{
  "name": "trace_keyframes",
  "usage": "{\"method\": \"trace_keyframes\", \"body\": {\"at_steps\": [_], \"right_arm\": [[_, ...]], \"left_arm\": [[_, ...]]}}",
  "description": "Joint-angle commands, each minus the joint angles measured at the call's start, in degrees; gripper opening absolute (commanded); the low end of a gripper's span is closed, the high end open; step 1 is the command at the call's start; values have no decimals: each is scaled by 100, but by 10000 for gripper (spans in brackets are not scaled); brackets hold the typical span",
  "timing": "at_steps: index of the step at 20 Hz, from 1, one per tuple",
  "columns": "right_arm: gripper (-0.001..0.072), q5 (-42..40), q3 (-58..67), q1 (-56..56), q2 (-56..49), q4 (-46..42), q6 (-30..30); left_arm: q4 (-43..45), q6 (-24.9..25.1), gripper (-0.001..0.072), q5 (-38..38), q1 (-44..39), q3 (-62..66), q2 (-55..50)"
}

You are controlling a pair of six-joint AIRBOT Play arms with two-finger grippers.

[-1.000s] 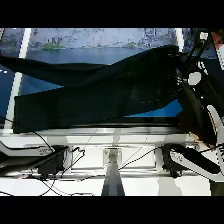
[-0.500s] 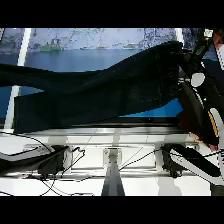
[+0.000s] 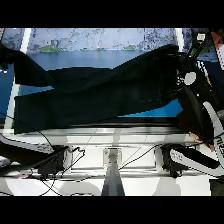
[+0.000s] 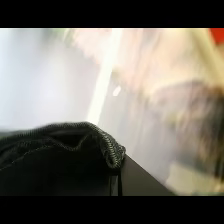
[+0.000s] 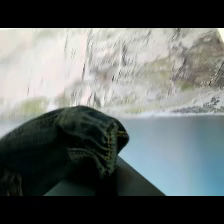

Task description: Fold the clothes and pants, and hang the long-sleeved shirts on hangers.

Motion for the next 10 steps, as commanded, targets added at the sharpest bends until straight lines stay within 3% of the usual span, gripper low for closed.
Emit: {"method": "trace_keyframes", "body": {"at_steps": [1,4,7,10], "right_arm": [[42,-1097,7,-2,-131,442,188],[42,-925,7,-2,225,179,-85],[41,612,7,-2,992,63,-1161],[41,2317,7,-2,1847,-221,-1340]], "left_arm": [[-566,280,21,1080,-424,-26,-197],[201,310,21,863,-417,-26,192],[2319,332,21,525,-398,-28,1032],[4258,699,21,186,-413,-37,2006]]}}
